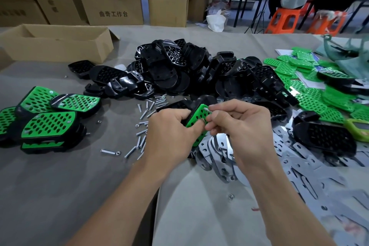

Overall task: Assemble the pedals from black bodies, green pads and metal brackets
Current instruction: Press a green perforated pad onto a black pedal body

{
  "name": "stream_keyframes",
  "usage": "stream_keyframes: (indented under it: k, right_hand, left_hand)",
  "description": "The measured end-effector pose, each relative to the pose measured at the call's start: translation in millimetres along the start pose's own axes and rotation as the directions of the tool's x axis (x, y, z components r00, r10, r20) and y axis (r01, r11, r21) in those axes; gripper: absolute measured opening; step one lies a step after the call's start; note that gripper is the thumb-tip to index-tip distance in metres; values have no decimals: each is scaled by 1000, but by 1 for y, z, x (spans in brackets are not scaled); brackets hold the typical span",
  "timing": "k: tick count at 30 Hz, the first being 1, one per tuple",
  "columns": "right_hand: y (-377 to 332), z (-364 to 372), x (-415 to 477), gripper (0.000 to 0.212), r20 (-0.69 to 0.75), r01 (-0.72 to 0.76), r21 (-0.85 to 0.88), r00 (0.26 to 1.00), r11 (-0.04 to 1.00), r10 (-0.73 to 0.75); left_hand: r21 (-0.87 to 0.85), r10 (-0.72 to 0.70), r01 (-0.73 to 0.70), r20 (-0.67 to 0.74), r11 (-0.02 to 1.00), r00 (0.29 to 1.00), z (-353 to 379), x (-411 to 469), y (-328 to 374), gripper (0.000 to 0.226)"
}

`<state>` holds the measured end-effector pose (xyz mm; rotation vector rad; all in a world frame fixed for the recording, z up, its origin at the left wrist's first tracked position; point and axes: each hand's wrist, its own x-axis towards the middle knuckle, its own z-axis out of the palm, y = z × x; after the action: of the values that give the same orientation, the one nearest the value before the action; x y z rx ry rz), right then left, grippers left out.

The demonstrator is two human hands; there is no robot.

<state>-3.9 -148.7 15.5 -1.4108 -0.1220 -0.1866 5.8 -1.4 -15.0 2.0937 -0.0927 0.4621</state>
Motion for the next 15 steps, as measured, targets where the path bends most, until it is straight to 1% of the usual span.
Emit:
stream_keyframes:
  k: [4,7,9,10,12,15]
  right_hand:
    - [1,-6,3,28,-42,44,-77,998,996,-47]
    - [4,-2,1,28,-40,63,-125,997,990,-69]
    - [7,2,0,28,-60,86,-176,993,981,-98]
    - [8,2,0,27,-68,87,-167,993,982,-100]
    - [8,-3,2,25,-40,46,-82,998,996,-50]
    - [5,-14,6,22,116,-68,36,991,997,63]
  left_hand:
    - [17,35,-34,-34,999,999,-3,-4,0,44]
    - [71,80,-76,-66,995,995,-3,-6,-1,46]
    - [118,106,-93,-106,989,989,-2,-7,-1,52]
    - [145,137,-119,-118,982,984,-2,-7,-1,54]
    - [172,208,-188,-110,967,972,-4,-6,2,55]
    - [148,230,-213,-112,966,967,-8,-8,3,52]
